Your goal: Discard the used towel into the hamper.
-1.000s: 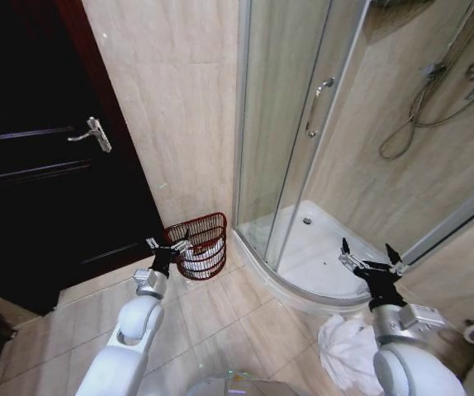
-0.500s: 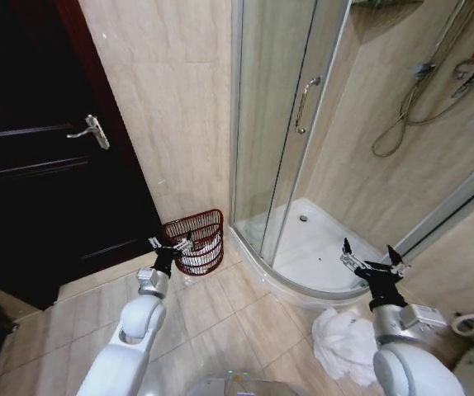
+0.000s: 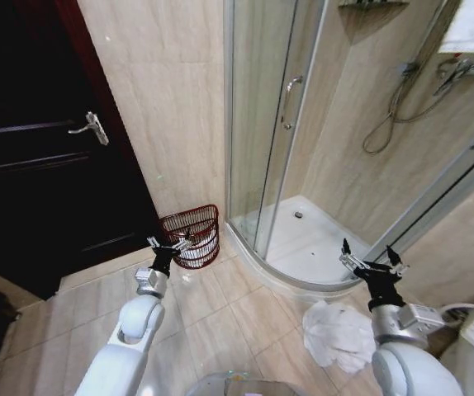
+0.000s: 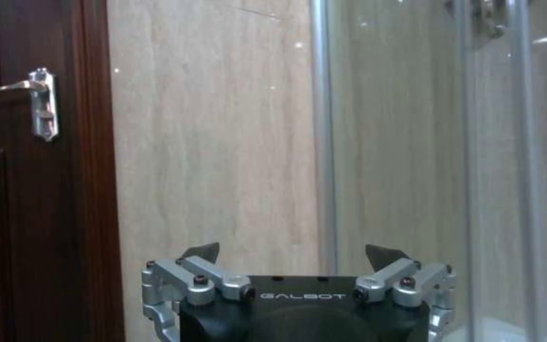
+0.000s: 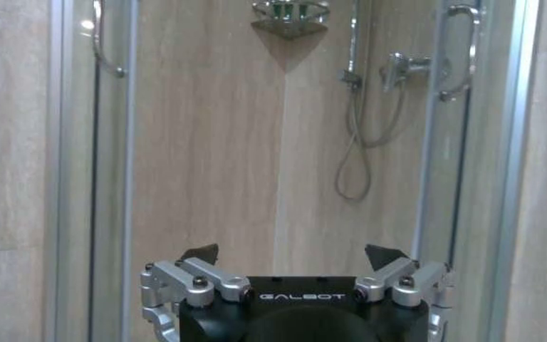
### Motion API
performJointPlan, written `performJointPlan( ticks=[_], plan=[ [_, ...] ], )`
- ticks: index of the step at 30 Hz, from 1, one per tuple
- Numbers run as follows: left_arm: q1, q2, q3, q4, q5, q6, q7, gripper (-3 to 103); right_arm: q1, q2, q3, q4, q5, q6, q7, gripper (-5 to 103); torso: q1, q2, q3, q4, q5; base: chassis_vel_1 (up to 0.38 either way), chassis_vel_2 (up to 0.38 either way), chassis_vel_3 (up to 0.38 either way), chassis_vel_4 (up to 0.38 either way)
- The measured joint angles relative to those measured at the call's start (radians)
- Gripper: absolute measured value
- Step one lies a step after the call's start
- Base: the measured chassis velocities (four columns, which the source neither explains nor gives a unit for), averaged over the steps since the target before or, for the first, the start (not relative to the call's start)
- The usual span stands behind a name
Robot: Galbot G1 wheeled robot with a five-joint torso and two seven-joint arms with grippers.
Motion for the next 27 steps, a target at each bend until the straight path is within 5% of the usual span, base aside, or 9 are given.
performJointPlan(
  ticks=[27],
  plan=[
    [0.023, -0.014, 0.008, -0.012, 0.014, -0.017, -0.003, 100, 0.005, -0.003, 0.001, -0.012, 0.005, 0.025, 0.016, 100, 0.000, 0.000, 0.000, -0.0002, 0.0002, -0.089, -0.199, 0.081, 0.196]
  ],
)
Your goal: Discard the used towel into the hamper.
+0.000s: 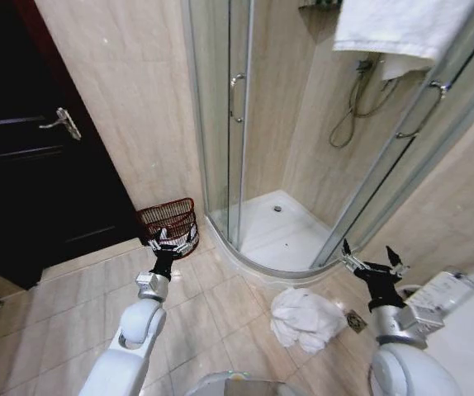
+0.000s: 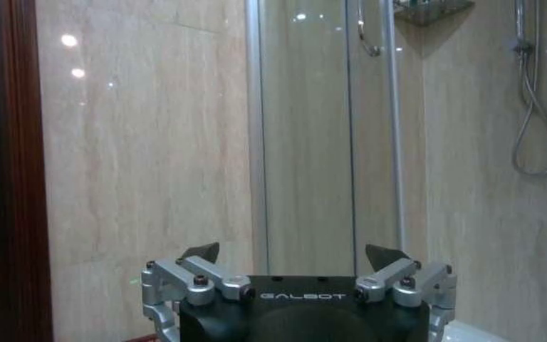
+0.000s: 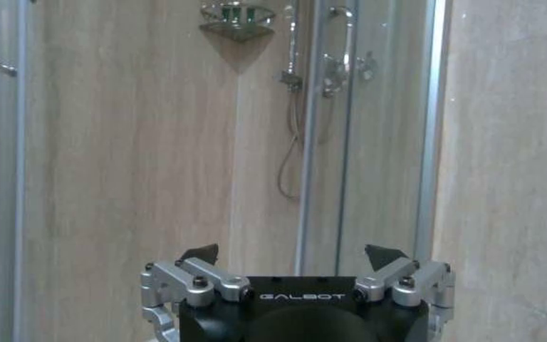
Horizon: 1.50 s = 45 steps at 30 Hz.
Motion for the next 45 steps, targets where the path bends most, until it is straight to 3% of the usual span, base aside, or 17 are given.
performJointPlan(
  ticks=[20, 25, 35, 45],
  plan=[
    [-0.012, 0.010, 0.021, 0.001, 0.009, 0.013, 0.002, 100, -0.005, 0.005, 0.001, 0.007, -0.006, 0.003, 0.009, 100, 0.000, 0.000, 0.000, 0.0002, -0.0002, -0.027, -0.026, -0.012, -0.014],
    [-0.019, 0.005, 0.036, 0.011, -0.005, -0.007, -0.033, 100, -0.007, 0.007, 0.004, 0.003, -0.005, 0.010, 0.010, 100, 0.000, 0.000, 0.000, -0.0001, -0.0001, -0.072, -0.048, -0.046, -0.031],
    [-0.018, -0.002, 0.035, -0.012, -0.005, 0.043, -0.044, 100, -0.004, -0.001, 0.007, -0.001, 0.004, 0.012, 0.010, 100, 0.003, 0.007, 0.004, 0.0002, -0.0002, -0.012, -0.003, -0.004, -0.003],
    [-0.010, 0.017, 0.039, -0.064, -0.029, 0.111, -0.048, 100, -0.001, -0.008, 0.013, 0.003, 0.014, 0.015, 0.010, 100, 0.025, 0.056, 0.031, 0.0001, -0.0002, 0.000, 0.000, 0.000, 0.000]
  ],
)
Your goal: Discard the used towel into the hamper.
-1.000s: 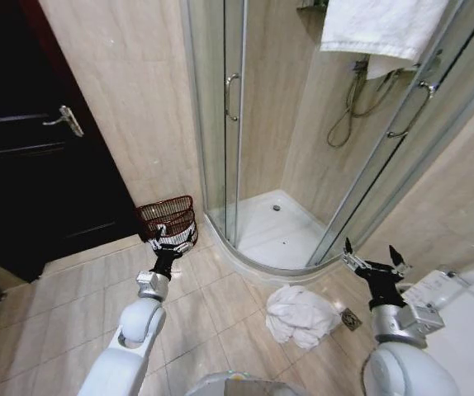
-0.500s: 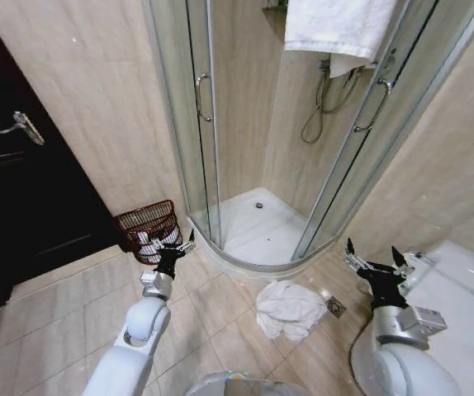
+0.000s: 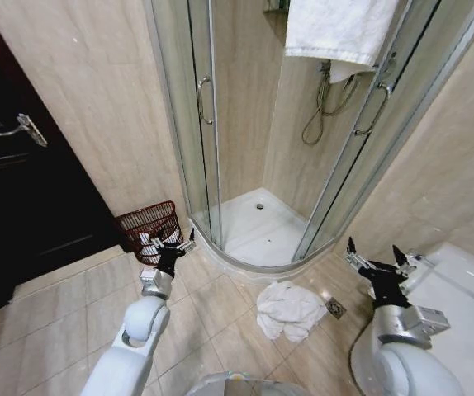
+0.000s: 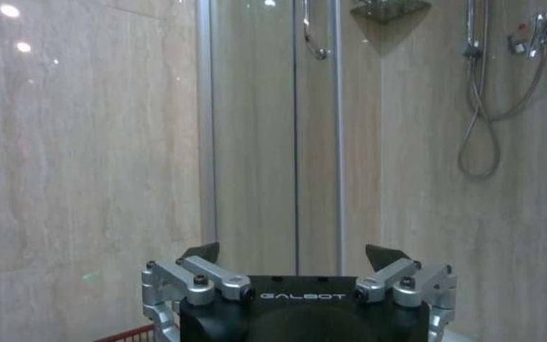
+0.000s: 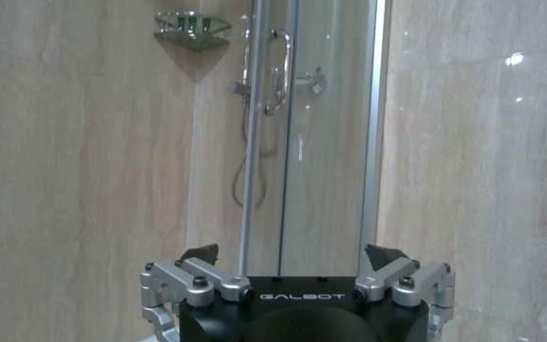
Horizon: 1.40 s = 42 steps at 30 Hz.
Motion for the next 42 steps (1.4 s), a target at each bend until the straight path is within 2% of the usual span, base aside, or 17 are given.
performJointPlan(
  ticks=[6, 9, 15, 21, 26, 28, 33, 42],
  plan=[
    [-0.007, 0.025, -0.007, -0.019, -0.021, 0.017, -0.001, 100, 0.006, 0.006, -0.012, -0.004, -0.007, 0.003, 0.000, 100, 0.010, 0.023, 0.014, 0.0000, 0.0000, 0.000, 0.000, 0.000, 0.000],
    [-0.018, 0.046, -0.019, -0.047, -0.040, 0.045, -0.009, 100, 0.010, 0.012, -0.019, -0.005, -0.014, 0.006, -0.003, 100, 0.020, 0.047, 0.027, 0.0000, 0.0000, 0.000, 0.000, 0.000, 0.000],
    [-0.011, 0.057, -0.027, -0.077, -0.051, 0.056, -0.011, 100, 0.009, 0.016, -0.020, 0.005, -0.018, 0.007, -0.003, 100, 0.032, 0.074, 0.042, 0.0000, 0.0000, 0.000, 0.000, 0.000, 0.000],
    [0.000, 0.054, -0.028, -0.095, -0.051, 0.057, -0.012, 100, 0.005, 0.013, -0.017, 0.020, -0.018, 0.006, -0.003, 100, 0.044, 0.100, 0.057, 0.0000, 0.0000, 0.000, 0.000, 0.000, 0.000],
    [0.004, 0.050, -0.022, -0.100, -0.020, 0.075, -0.039, 100, 0.003, 0.016, -0.009, 0.020, -0.016, 0.021, -0.007, 100, 0.055, 0.125, 0.070, 0.0000, 0.0000, 0.000, 0.000, 0.000, 0.000],
    [0.003, 0.050, -0.027, -0.089, 0.015, 0.068, -0.035, 100, 0.001, 0.018, -0.001, 0.010, -0.015, 0.046, -0.024, 100, 0.061, 0.138, 0.077, 0.0000, -0.0001, 0.000, 0.000, 0.000, 0.000],
    [0.008, 0.049, -0.039, -0.087, 0.027, 0.062, -0.031, 100, -0.003, 0.021, 0.003, 0.008, -0.009, 0.058, -0.053, 100, 0.072, 0.163, 0.090, -0.0001, 0.0000, 0.000, 0.000, 0.000, 0.000],
    [0.018, 0.037, -0.065, -0.102, -0.017, 0.069, 0.011, 100, 0.002, 0.020, -0.006, 0.013, -0.014, 0.062, -0.058, 100, 0.091, 0.204, 0.114, 0.0000, 0.0000, 0.000, 0.000, 0.000, 0.000]
  ],
)
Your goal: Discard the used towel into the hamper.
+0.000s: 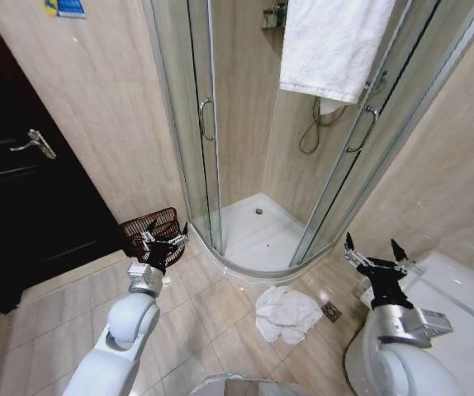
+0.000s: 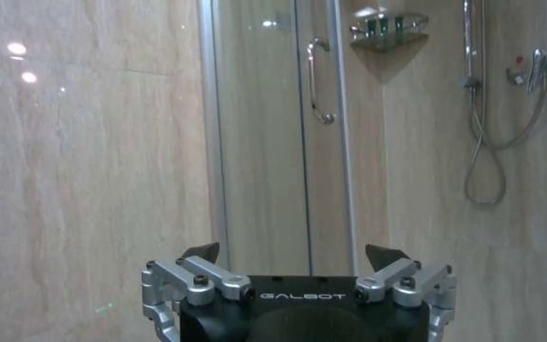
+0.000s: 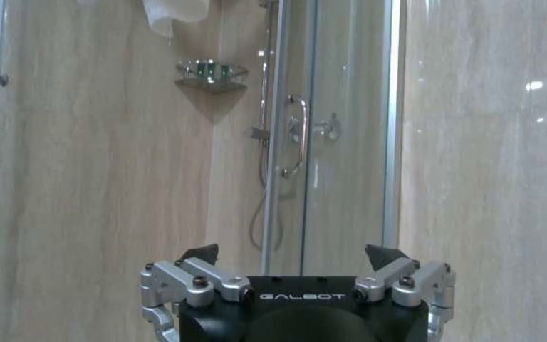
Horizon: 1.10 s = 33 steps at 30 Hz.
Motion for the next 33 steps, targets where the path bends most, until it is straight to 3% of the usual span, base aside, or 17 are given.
performJointPlan(
  ticks=[33],
  plan=[
    [0.014, 0.001, -0.006, -0.038, -0.012, 0.010, 0.009, 100, -0.012, 0.000, -0.001, 0.037, 0.021, -0.005, 0.006, 100, 0.076, 0.167, 0.092, 0.0000, 0.0000, 0.000, 0.000, 0.000, 0.000]
  ],
)
